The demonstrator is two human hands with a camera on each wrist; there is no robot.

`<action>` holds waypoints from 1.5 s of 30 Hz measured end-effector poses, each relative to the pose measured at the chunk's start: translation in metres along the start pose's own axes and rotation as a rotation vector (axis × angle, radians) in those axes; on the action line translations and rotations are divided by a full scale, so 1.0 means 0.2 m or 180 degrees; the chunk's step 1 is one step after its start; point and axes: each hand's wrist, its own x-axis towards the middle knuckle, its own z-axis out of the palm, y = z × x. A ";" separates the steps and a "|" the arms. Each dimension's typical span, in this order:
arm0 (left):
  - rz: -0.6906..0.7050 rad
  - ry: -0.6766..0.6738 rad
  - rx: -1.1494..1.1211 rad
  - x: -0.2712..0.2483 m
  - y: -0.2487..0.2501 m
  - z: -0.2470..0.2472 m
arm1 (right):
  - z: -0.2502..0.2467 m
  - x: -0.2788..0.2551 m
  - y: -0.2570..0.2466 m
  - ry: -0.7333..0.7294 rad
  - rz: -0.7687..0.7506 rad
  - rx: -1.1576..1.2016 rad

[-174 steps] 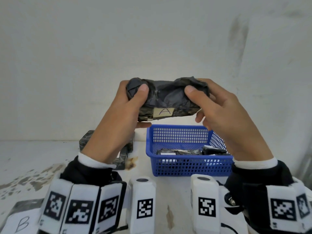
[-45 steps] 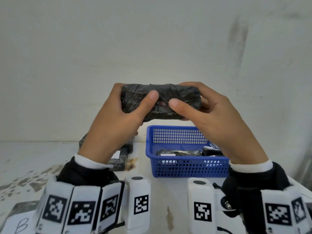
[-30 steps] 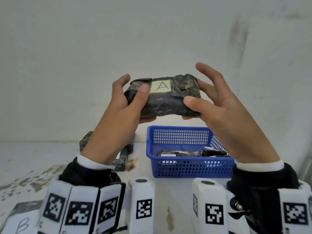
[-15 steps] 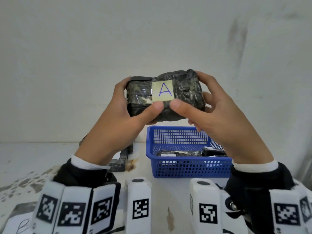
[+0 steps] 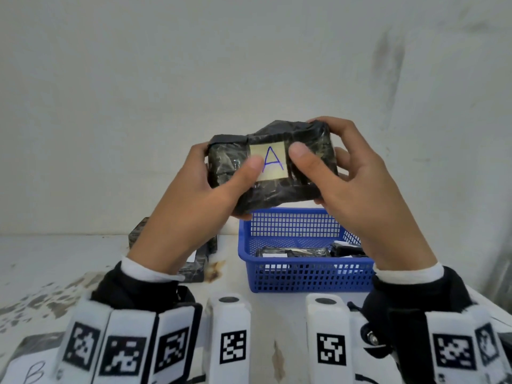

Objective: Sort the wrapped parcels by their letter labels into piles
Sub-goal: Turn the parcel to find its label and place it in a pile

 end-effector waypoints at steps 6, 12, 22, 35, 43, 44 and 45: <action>-0.0089 0.0110 -0.0212 0.02 -0.02 -0.01 | -0.01 -0.01 -0.01 -0.0166 -0.0029 0.0224; -0.0029 0.0108 -0.0210 0.02 -0.01 -0.01 | -0.01 0.00 -0.01 -0.0231 0.0010 0.0227; -0.0174 -0.0219 -0.0259 0.02 0.00 -0.01 | -0.03 0.01 0.01 -0.0267 0.0053 0.0342; 0.0161 0.0039 -0.0266 0.03 -0.02 0.04 | 0.00 0.01 0.02 -0.0277 0.0117 0.0263; 0.0119 -0.0046 0.0158 0.03 -0.05 0.00 | -0.04 0.03 0.07 0.0057 0.0221 -0.0502; 0.0180 -0.0026 0.0215 0.03 -0.05 -0.01 | -0.05 0.03 0.07 0.0102 0.0107 -0.0692; 0.0245 -0.0051 0.0294 0.03 -0.05 -0.01 | -0.05 0.03 0.06 0.0134 -0.0006 -0.0788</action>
